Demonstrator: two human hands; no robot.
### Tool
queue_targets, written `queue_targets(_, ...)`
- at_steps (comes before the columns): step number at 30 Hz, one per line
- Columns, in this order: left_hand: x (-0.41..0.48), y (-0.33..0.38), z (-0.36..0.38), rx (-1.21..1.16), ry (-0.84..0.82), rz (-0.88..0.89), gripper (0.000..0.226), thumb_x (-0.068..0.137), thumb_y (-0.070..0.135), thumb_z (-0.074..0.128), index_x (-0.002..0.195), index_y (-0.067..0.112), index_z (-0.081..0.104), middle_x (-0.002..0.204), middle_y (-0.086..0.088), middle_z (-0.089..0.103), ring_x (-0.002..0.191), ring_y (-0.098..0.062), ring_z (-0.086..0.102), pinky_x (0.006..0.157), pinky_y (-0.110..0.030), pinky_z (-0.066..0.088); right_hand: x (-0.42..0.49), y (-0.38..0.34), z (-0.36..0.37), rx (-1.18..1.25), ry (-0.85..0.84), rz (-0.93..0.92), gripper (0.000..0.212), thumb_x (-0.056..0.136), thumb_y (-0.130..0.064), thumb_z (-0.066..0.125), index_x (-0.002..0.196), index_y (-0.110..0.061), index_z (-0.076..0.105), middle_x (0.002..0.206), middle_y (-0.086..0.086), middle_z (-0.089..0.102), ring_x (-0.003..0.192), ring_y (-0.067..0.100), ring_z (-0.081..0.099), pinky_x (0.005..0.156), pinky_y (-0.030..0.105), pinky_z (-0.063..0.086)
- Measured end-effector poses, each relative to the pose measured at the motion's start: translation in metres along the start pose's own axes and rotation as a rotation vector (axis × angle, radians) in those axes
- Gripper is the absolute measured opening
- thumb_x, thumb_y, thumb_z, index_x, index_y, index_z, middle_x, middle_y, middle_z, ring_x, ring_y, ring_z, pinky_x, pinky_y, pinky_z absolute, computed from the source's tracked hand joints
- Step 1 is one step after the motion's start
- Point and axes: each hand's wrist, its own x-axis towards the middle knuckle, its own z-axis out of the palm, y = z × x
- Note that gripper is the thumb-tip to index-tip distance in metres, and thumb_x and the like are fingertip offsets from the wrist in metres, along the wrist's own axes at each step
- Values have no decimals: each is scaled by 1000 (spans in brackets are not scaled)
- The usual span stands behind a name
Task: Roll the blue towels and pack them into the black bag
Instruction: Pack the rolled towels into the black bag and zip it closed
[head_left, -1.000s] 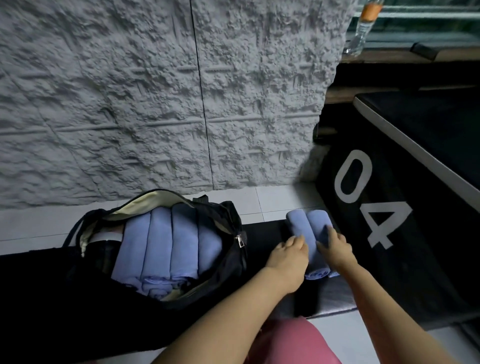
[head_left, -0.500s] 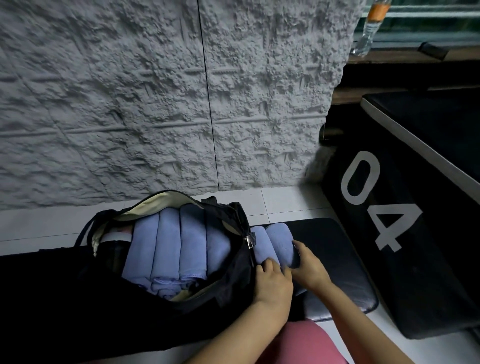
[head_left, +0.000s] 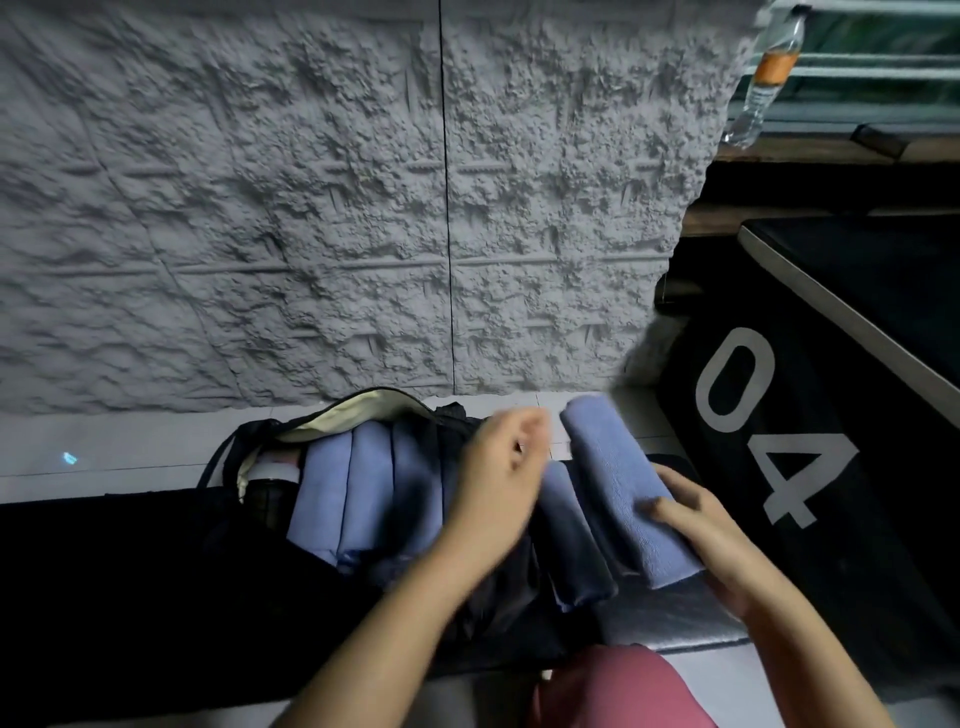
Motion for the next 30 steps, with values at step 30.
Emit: queue_targets(30, -93, -23, -107, -598, 60, -357, 50, 68, 19, 74, 116, 16, 60, 108, -5, 71, 105, -21, 65, 86, -27, 53, -23, -22, 229, 320, 74, -41, 37, 80, -24, 67, 110, -4, 63, 98, 17, 72, 93, 29, 69, 77, 39, 55)
